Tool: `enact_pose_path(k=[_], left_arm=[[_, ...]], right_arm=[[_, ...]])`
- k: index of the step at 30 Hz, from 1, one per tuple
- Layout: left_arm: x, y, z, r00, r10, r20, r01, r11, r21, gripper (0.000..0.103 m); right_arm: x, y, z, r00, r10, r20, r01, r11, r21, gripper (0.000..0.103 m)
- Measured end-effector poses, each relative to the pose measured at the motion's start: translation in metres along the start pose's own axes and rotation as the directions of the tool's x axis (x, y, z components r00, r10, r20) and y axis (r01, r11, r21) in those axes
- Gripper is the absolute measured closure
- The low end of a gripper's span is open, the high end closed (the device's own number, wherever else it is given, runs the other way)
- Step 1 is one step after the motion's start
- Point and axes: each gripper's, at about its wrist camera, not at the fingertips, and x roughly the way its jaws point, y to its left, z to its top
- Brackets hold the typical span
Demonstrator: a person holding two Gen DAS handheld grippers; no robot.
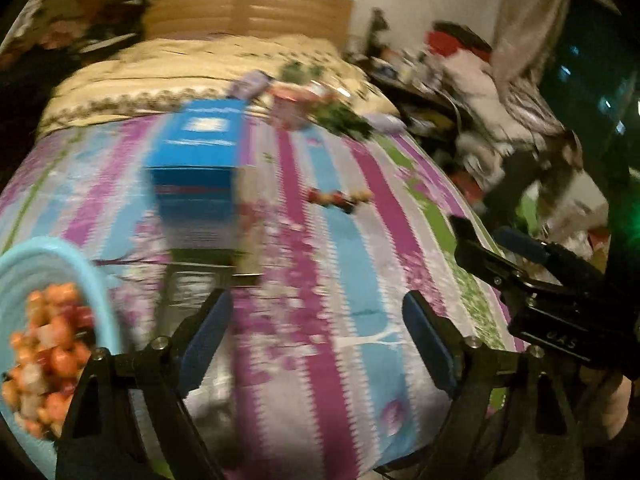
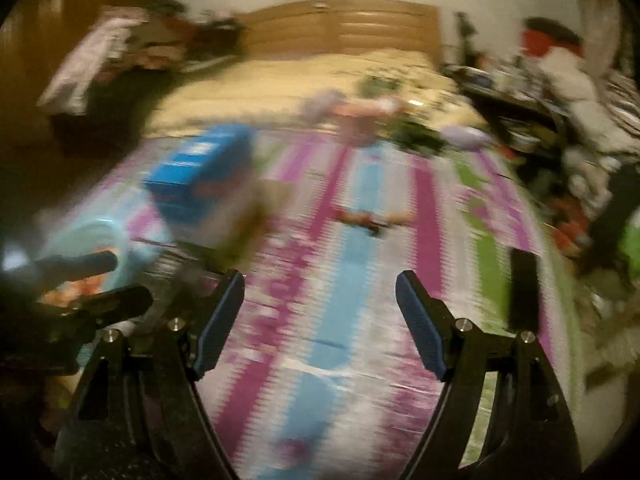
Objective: Organize fruits
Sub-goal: 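Withdraw both open tools from the basket back to the fruit row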
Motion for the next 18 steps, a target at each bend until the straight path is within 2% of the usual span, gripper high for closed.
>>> enact_pose_path(k=[3,8,18], left_arm=[[0.026,-0.021,0.003,1.000,0.001,-0.025,-0.001,1.000,0.025,0.018],[0.066,-0.045,0.009,0.998,0.012,-0.061,-0.010,0.999,0.032,0.018],[0.115,-0.052,0.024,0.995,0.050,-0.090,-0.048,0.999,0.022,0.018]], right_arm=[[0.009,-0.026,-0.006,0.997,-0.070,-0.037,0.071,0.997,0.026,0.024],[0.026,-0.057,-0.013,0.992,-0.102,-0.079,0.106,0.993,0.045,0.024],[0.056,-0.093,-0.019,0.990,-0.075,-0.123,0.083,0.995,0.058,0.024]])
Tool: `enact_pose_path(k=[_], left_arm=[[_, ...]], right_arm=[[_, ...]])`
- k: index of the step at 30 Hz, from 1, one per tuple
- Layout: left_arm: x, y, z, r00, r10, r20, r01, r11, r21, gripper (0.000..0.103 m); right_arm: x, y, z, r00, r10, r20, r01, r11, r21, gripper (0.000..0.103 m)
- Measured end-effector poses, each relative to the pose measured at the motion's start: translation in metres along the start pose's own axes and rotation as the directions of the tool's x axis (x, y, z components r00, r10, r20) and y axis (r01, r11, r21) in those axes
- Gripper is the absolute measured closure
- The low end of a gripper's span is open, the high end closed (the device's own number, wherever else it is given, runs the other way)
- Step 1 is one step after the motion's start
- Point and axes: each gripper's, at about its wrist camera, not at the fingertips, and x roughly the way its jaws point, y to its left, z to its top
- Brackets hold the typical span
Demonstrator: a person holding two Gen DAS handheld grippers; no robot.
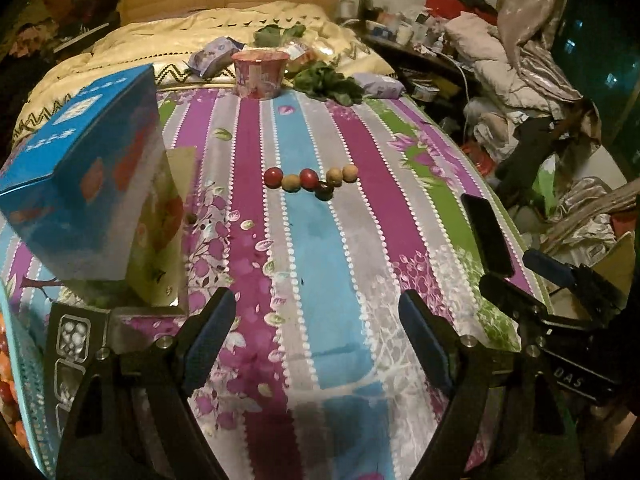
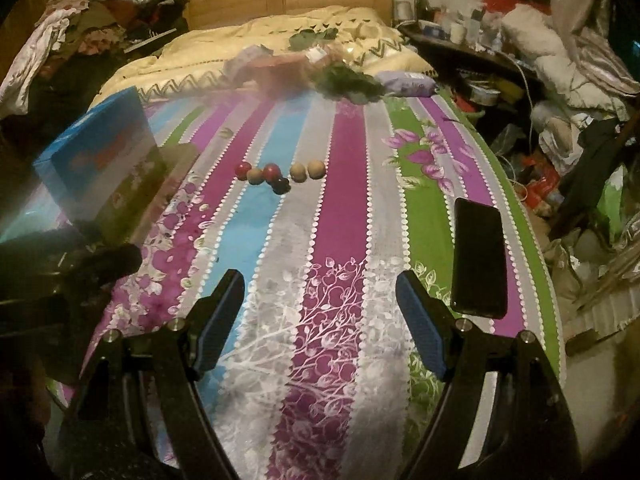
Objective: Organize fruits
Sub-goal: 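Withdraw both open tools from the basket back to the fruit row, then close the right tool on a tan round fruit while the left tool grasps a dark plum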
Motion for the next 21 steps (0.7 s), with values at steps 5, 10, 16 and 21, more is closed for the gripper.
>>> enact_pose_path(k=[5,10,16,21], left_arm=[[0.029,0.000,0.010,1.000,0.016,-0.013,-0.016,1.000,-0.008,0.018],[0.061,0.015,0.014,0.999,0.034,-0.008,-0.035,0.997,-0.074,0.027],[0.079,0.033,0.012,1.000,0.019,-0.013,-0.021,0.990,-0.140,0.030],[0.099,0.035,0.013,1.000,0.001,-0.027,-0.005,0.989,-0.150,0.030]], right_arm=[[0.019,-0.007,0.006,0.999,0.037,-0.008,-0.037,0.999,-0.005,0.024],[0.063,-0.027,0.014,0.989,0.143,-0.032,-0.142,0.989,0.029,0.056],[0.135,-0.044,0.049,0.980,0.194,-0.036,-0.193,0.981,0.032,0.059],[0.191,-0.042,0.076,0.978,0.197,-0.072,-0.197,0.980,0.004,0.057]])
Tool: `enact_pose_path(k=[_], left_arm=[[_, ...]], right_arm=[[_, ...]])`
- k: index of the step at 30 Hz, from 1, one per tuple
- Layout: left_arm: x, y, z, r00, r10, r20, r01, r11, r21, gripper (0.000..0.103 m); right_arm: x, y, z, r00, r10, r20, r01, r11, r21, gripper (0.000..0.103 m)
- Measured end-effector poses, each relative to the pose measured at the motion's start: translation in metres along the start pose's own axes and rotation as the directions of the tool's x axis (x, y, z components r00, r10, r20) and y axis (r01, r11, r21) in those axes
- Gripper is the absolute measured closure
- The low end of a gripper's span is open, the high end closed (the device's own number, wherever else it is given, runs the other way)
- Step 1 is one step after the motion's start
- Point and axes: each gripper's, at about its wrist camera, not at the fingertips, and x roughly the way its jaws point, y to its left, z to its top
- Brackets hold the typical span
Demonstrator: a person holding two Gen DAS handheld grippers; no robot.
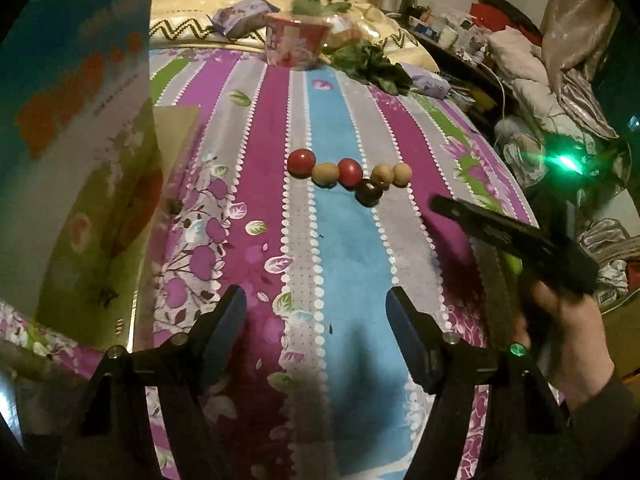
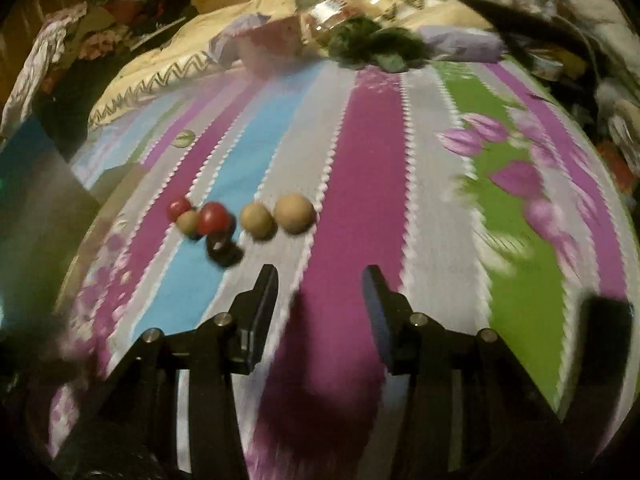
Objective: Organize fruits
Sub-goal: 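Close the right tool on a tan round fruit while the left tool grasps a dark plum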
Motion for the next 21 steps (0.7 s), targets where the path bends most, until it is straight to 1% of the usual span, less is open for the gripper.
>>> enact_pose_path(k=[3,6,8,9,10,11,12,16,18,20,21], left_arm=[[0.011,0.003,0.002,1.000,-0.019,-0.012,0.019,1.000,-0.018,0.030],[0.022,0.005,0.003,0.999,-0.045,-0.022,0.044,0.998,-0.043,0.030],[0.027,0.004,0.004,0.998,-0.057,-0.027,0.055,0.997,-0.046,0.030],[0.030,0.003,0.005,0.998,-0.059,-0.027,0.058,0.997,-0.045,0.030],[0.033,0.001,0.006,0.997,-0.068,-0.025,0.067,0.997,-0.046,0.030],[0.036,0.000,0.007,0.997,-0.076,-0.023,0.075,0.996,-0.047,0.030],[0.040,-0.002,0.008,0.996,-0.088,-0.019,0.087,0.995,-0.048,0.030],[0.056,-0.013,0.021,0.992,-0.125,0.000,0.125,0.992,-0.019,0.031],[0.067,-0.020,0.030,0.989,-0.147,0.005,0.147,0.989,0.007,0.038],[0.081,-0.028,0.039,0.985,-0.171,-0.001,0.171,0.985,0.031,0.041],[0.088,-0.031,0.042,0.984,-0.176,-0.007,0.177,0.983,0.045,0.044]], right_arm=[[0.020,0.006,0.009,1.000,-0.009,-0.004,0.009,0.998,-0.064,0.057],[0.025,0.010,0.014,1.000,-0.018,0.015,0.019,0.993,-0.120,0.057],[0.028,0.009,0.018,1.000,-0.016,0.024,0.019,0.991,-0.134,0.059],[0.029,0.009,0.020,1.000,-0.010,0.026,0.013,0.989,-0.145,0.061],[0.032,0.009,0.022,1.000,0.000,0.025,0.004,0.988,-0.155,0.074],[0.033,0.010,0.022,1.000,0.015,0.018,-0.011,0.986,-0.165,0.075],[0.033,0.011,0.021,1.000,0.011,0.017,-0.008,0.986,-0.167,0.075],[0.013,0.009,0.009,0.999,0.012,0.043,-0.008,0.995,-0.100,0.076],[-0.002,0.005,-0.003,0.999,0.013,0.052,-0.010,0.999,-0.048,0.076],[-0.017,-0.002,-0.017,0.998,0.013,0.060,-0.014,1.000,0.014,0.076],[-0.022,-0.004,-0.022,0.998,0.012,0.062,-0.015,0.999,0.035,0.076]])
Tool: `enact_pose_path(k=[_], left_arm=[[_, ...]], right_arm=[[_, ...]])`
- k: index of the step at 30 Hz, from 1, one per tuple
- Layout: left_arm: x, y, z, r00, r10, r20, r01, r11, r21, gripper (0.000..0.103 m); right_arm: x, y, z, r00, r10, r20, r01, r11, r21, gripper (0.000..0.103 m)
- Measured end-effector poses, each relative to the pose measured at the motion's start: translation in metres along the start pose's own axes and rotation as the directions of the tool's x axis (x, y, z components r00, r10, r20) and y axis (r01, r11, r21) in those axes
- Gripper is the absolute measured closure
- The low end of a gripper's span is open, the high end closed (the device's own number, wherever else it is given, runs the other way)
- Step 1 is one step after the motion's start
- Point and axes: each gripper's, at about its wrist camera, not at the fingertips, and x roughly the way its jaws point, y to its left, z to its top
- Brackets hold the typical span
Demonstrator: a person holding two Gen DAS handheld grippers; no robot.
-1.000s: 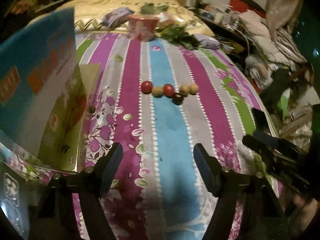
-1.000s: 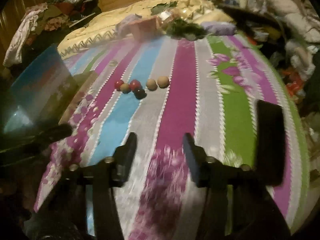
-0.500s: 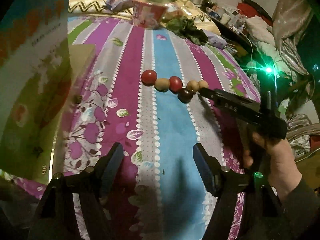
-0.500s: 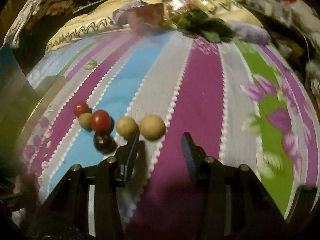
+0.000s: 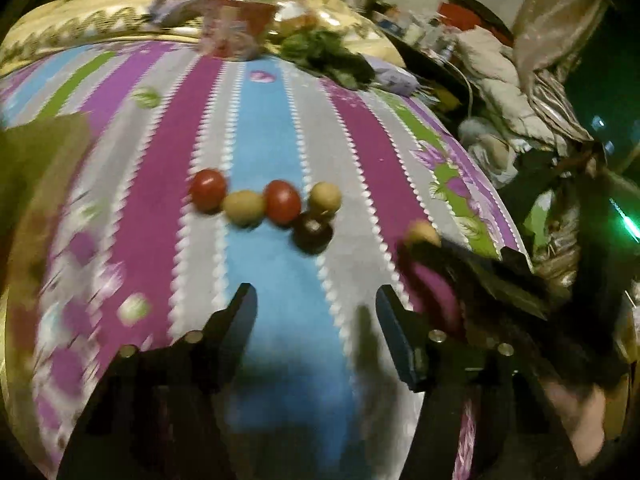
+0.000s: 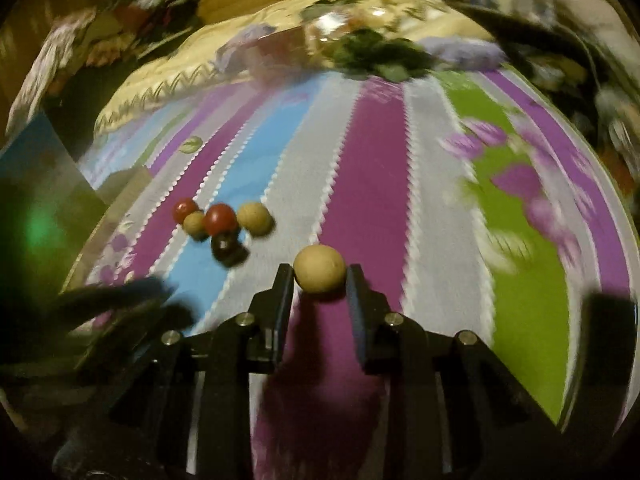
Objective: Organize fruits
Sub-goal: 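Close the right tool on a tan round fruit while the left tool grasps a dark plum, then carry the tan fruit and dark plum in both tools over the basket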
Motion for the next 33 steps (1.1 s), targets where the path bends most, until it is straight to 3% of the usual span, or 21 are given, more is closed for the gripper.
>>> enact_pose_path(k=[2,7,13,16,21,27,33], left_arm=[[0.015,-0.001,0.007,1.000,0.012,-0.016,-0.012,1.000,0.021,0.050],[0.025,-0.002,0.021,1.000,0.020,0.005,-0.021,0.998,0.056,0.050],[0.035,-0.008,0.024,0.998,0.055,0.033,-0.058,0.992,0.108,0.051],[0.035,-0.006,0.024,0.995,0.085,0.048,-0.090,0.991,0.104,0.077],[0.035,-0.009,0.025,0.994,0.099,0.054,-0.104,0.988,0.116,0.076],[0.003,-0.023,0.017,0.984,0.138,0.109,-0.146,0.987,0.069,0.077],[-0.066,-0.033,0.010,0.965,0.203,0.167,-0.210,0.977,0.025,0.077]], right_arm=[[-0.010,-0.004,-0.010,1.000,0.000,0.008,0.000,0.999,0.039,0.075],[-0.018,-0.005,-0.013,1.000,0.013,0.021,-0.015,0.996,0.091,0.075],[-0.027,-0.003,-0.009,0.997,-0.071,0.033,0.065,0.987,0.146,0.075],[-0.030,-0.002,-0.013,0.994,-0.101,0.035,0.095,0.983,0.155,0.075],[-0.034,-0.005,-0.017,0.992,-0.124,0.035,0.115,0.972,0.207,0.075],[-0.043,0.004,-0.021,0.979,-0.200,0.037,0.185,0.953,0.242,0.075],[-0.069,0.026,-0.015,0.972,-0.223,0.072,0.205,0.960,0.192,0.075]])
